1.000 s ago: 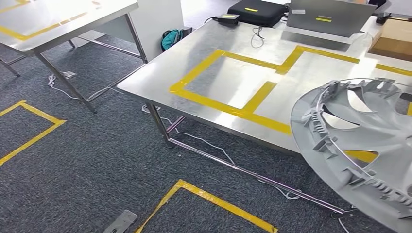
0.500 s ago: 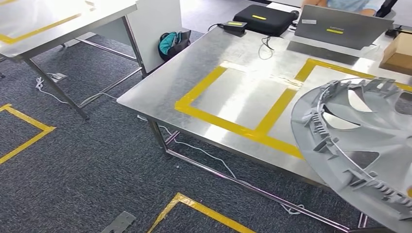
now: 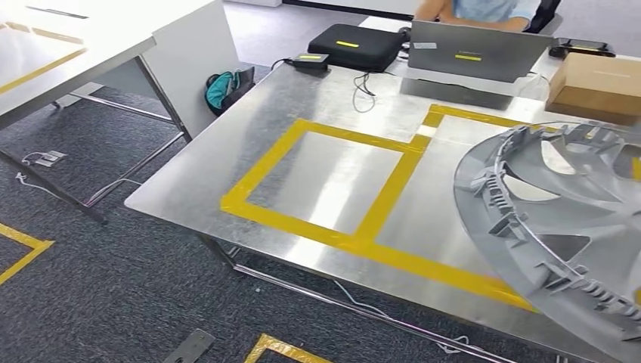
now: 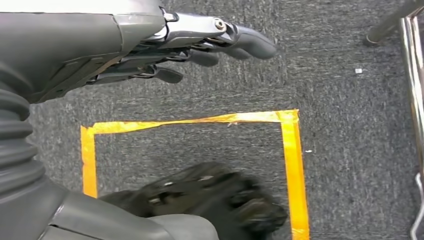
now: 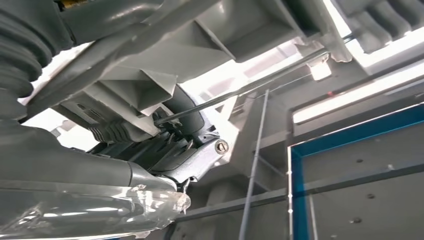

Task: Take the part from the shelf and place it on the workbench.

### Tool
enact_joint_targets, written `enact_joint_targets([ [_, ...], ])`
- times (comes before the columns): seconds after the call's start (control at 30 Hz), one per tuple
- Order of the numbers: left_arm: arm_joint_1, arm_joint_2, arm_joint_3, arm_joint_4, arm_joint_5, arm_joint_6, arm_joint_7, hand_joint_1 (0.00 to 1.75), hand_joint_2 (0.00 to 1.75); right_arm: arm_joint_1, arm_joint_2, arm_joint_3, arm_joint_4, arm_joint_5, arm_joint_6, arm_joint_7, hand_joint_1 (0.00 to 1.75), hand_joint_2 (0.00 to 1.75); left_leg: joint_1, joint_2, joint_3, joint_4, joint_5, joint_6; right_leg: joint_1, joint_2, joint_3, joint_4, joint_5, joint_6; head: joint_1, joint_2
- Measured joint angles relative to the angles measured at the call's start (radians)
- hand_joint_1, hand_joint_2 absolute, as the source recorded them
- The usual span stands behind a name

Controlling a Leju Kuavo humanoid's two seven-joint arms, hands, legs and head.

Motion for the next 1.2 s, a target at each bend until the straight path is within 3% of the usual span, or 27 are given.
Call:
enact_joint_targets([
  [0.03, 0.002, 0.000, 0.000, 0.000, 0.000, 0.000, 0.000, 0.00, 1.75, 0.000, 0.000, 0.000, 0.001, -0.001, 0.000, 0.000, 1.75, 1.75, 0.000, -0.001, -0.022, -0.004, -0.018, 0.001, -0.002, 0.010, 0.013, -0.001, -0.010, 0.002, 0.000, 0.000],
  [0.07, 0.003, 0.001, 0.001, 0.000, 0.000, 0.000, 0.000, 0.00, 1.75, 0.000, 0.000, 0.000, 0.001, -0.002, 0.000, -0.001, 1.75, 1.75, 0.000, -0.002, -0.032, -0.032, -0.008, 0.002, -0.004, 0.020, 0.028, -0.002, -0.019, 0.005, 0.000, 0.000],
  [0.2, 0.005, 0.002, 0.001, 0.001, 0.000, 0.000, 0.000, 0.00, 1.75, -0.001, 0.000, 0.000, 0.004, -0.003, 0.000, -0.002, 1.75, 1.75, 0.008, -0.036, -0.028, -0.215, 0.183, -0.003, -0.008, 0.054, 0.065, 0.002, -0.061, 0.028, -0.004, 0.000],
  [0.27, 0.004, 0.002, 0.002, 0.001, 0.000, 0.000, 0.001, 0.00, 1.75, 0.000, 0.001, -0.001, 0.004, -0.005, 0.000, -0.002, 1.75, 1.75, 0.006, -0.037, -0.025, -0.233, 0.213, 0.007, -0.008, 0.067, 0.068, -0.003, -0.079, 0.041, -0.004, 0.000],
  [0.33, 0.001, 0.001, 0.004, 0.000, 0.000, 0.001, 0.001, 0.00, 1.75, 0.002, 0.001, -0.001, 0.004, -0.006, 0.000, -0.002, 1.75, 1.75, 0.008, -0.029, -0.017, -0.237, 0.232, 0.024, -0.009, 0.049, 0.074, 0.002, -0.092, 0.051, -0.002, 0.000],
  [0.4, -0.002, 0.001, 0.005, 0.000, 0.000, 0.001, 0.001, 0.00, 1.75, 0.001, 0.001, -0.001, 0.005, -0.008, 0.000, -0.002, 1.75, 1.75, 0.008, -0.017, -0.008, -0.240, 0.234, 0.039, -0.008, 0.006, 0.042, 0.074, -0.130, 0.058, 0.000, 0.000],
  [0.47, -0.001, 0.000, 0.005, 0.000, 0.000, 0.001, 0.001, 0.00, 1.75, -0.001, 0.001, -0.001, 0.005, -0.010, 0.000, -0.003, 1.75, 1.75, 0.003, -0.003, -0.003, -0.239, 0.224, 0.048, -0.007, -0.018, -0.038, 0.204, -0.184, 0.062, 0.001, 0.000],
  [0.5, 0.000, 0.001, 0.006, 0.000, 0.000, 0.001, 0.001, 0.00, 1.75, -0.001, 0.001, -0.001, 0.005, -0.010, 0.000, -0.003, 1.75, 1.75, -0.001, 0.003, 0.000, -0.239, 0.219, 0.051, -0.007, -0.021, -0.075, 0.253, -0.193, 0.062, 0.001, 0.000],
  [0.53, 0.000, 0.000, 0.006, 0.000, 0.000, 0.001, 0.001, 0.00, 1.75, -0.001, 0.001, -0.001, 0.005, -0.010, 0.000, -0.003, 1.75, 1.75, -0.005, 0.009, 0.005, -0.239, 0.213, 0.053, -0.004, -0.022, -0.096, 0.269, -0.182, 0.059, 0.001, 0.000],
  [0.57, 0.000, 0.000, 0.006, 0.000, 0.000, 0.001, 0.001, 0.00, 1.75, -0.001, 0.001, -0.001, 0.005, -0.010, 0.000, -0.003, 1.75, 1.75, -0.008, 0.014, 0.012, -0.239, 0.207, 0.055, -0.001, -0.023, -0.097, 0.248, -0.152, 0.053, 0.001, 0.000],
  [0.63, 0.000, 0.000, 0.007, 0.000, 0.000, 0.001, 0.001, 0.00, 1.75, 0.000, 0.001, -0.001, 0.005, -0.010, 0.000, -0.003, 1.75, 1.75, -0.015, 0.024, 0.031, -0.240, 0.194, 0.057, 0.013, -0.043, -0.057, 0.127, -0.064, 0.031, 0.001, 0.000],
  [0.7, 0.000, -0.002, 0.007, 0.000, 0.000, 0.000, 0.001, 0.00, 1.75, -0.001, 0.001, -0.001, 0.005, -0.011, 0.000, -0.003, 1.75, 1.75, -0.020, 0.034, 0.045, -0.240, 0.182, 0.053, 0.027, -0.065, -0.022, 0.031, -0.014, 0.014, -0.002, 0.000],
  [0.73, 0.000, -0.002, 0.007, 0.000, 0.000, 0.000, 0.001, 0.00, 1.75, -0.001, 0.001, -0.001, 0.005, -0.011, 0.000, -0.003, 1.75, 1.75, -0.021, 0.039, 0.049, -0.241, 0.178, 0.050, 0.031, -0.068, -0.018, 0.016, -0.009, 0.010, -0.003, 0.000],
  [0.8, -0.002, -0.003, 0.007, 0.000, 0.000, 0.000, 0.001, 0.00, 1.75, -0.001, 0.001, -0.001, 0.004, -0.011, 0.000, -0.003, 1.75, 1.75, -0.021, 0.052, 0.054, -0.244, 0.174, 0.041, 0.029, -0.051, -0.013, 0.007, -0.006, 0.010, -0.003, 0.000],
  [0.87, -0.003, -0.003, 0.007, -0.001, 0.000, 0.000, 0.001, 0.00, 1.75, 0.000, 0.001, -0.002, 0.004, -0.011, 0.000, -0.003, 1.75, 1.75, -0.021, 0.041, 0.050, -0.227, 0.156, 0.030, 0.020, -0.035, 0.001, -0.009, 0.002, 0.006, -0.005, 0.000],
  [0.93, -0.002, -0.002, 0.007, -0.002, 0.000, 0.000, 0.000, 0.00, 1.75, -0.001, 0.001, -0.003, 0.005, -0.012, 0.000, -0.004, 1.75, 1.75, -0.017, 0.011, 0.009, -0.138, 0.108, 0.018, 0.011, -0.020, 0.011, -0.021, 0.007, 0.001, -0.009, 0.000],
  [1.0, 0.000, -0.001, 0.008, -0.002, 0.000, 0.001, 0.000, 0.00, 1.75, 0.001, 0.001, -0.003, 0.007, -0.018, 0.000, -0.005, 1.75, 1.75, -0.011, 0.000, -0.055, -0.024, 0.065, 0.008, 0.006, -0.005, 0.013, -0.022, 0.005, 0.000, -0.010, 0.000],
  [1.03, 0.001, -0.001, 0.010, -0.002, -0.001, 0.001, 0.001, 0.00, 1.75, 0.005, 0.001, -0.003, 0.008, -0.021, 0.000, -0.006, 1.75, 1.75, -0.008, -0.001, -0.075, 0.002, 0.068, 0.005, 0.004, 0.002, 0.016, -0.022, 0.002, 0.001, -0.011, 0.000],
  [1.07, 0.001, 0.000, 0.012, -0.002, -0.002, 0.001, 0.001, 0.00, 1.75, 0.009, 0.001, -0.004, 0.011, -0.024, 0.000, -0.007, 1.75, 1.75, -0.005, -0.001, -0.077, -0.008, 0.092, 0.001, 0.001, 0.008, 0.019, -0.022, -0.001, 0.004, -0.011, 0.000],
  [1.13, 0.001, 0.000, 0.017, -0.002, -0.006, 0.003, 0.002, 0.00, 1.75, 0.017, 0.001, -0.004, 0.017, -0.031, 0.000, -0.006, 1.75, 1.75, 0.002, -0.004, -0.037, -0.116, 0.173, -0.006, -0.004, 0.018, 0.030, -0.021, -0.010, 0.015, -0.011, 0.000],
  [1.2, 0.001, -0.001, 0.020, -0.002, -0.012, 0.004, 0.002, 0.00, 1.75, 0.022, 0.001, -0.004, 0.023, -0.044, 0.000, -0.003, 1.75, 1.75, 0.008, -0.015, 0.009, -0.226, 0.218, -0.008, -0.003, 0.025, 0.029, -0.016, -0.022, 0.028, -0.013, 0.000],
])
